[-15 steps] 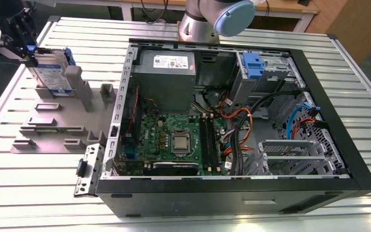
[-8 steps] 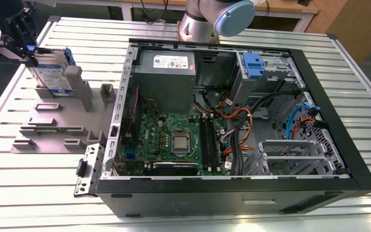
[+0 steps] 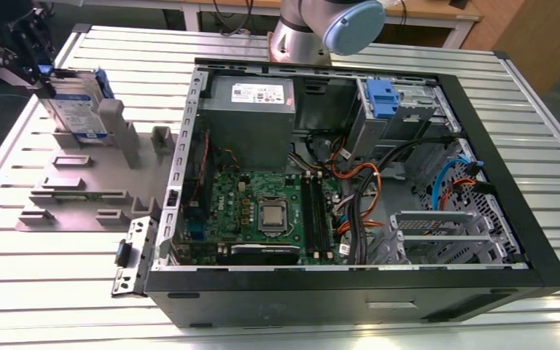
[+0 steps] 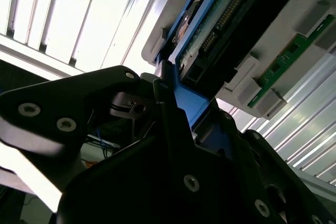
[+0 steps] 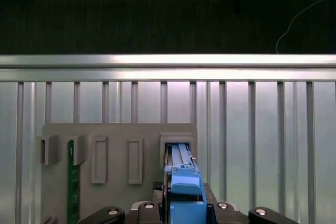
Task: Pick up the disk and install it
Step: 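Pick up the disk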
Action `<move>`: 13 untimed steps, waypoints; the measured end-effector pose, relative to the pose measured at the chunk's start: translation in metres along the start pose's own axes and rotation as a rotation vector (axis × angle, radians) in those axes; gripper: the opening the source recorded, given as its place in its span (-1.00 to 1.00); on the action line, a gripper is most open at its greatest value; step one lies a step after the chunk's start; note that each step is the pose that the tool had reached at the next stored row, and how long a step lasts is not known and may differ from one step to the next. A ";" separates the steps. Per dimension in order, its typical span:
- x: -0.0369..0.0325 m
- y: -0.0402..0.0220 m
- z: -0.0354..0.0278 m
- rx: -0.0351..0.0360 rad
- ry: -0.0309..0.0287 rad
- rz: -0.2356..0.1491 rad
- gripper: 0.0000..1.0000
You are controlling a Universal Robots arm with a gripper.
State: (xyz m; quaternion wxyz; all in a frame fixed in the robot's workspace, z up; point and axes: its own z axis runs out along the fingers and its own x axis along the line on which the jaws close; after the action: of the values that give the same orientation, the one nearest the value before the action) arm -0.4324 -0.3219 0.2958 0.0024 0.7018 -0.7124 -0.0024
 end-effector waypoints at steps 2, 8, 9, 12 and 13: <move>0.0000 0.0000 -0.0018 0.0000 0.0000 0.000 -0.27; 0.0000 0.0000 -0.0026 0.0000 0.0000 0.000 -0.27; 0.0000 0.0000 -0.0026 0.0000 0.0000 0.000 -0.27; 0.0000 0.0000 -0.0031 -0.0002 0.0000 0.000 -0.27; 0.0000 0.0000 -0.0031 -0.0001 0.0000 0.000 -0.27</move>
State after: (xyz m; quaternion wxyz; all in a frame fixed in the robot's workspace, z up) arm -0.4324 -0.3219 0.2990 0.0024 0.7018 -0.7123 -0.0024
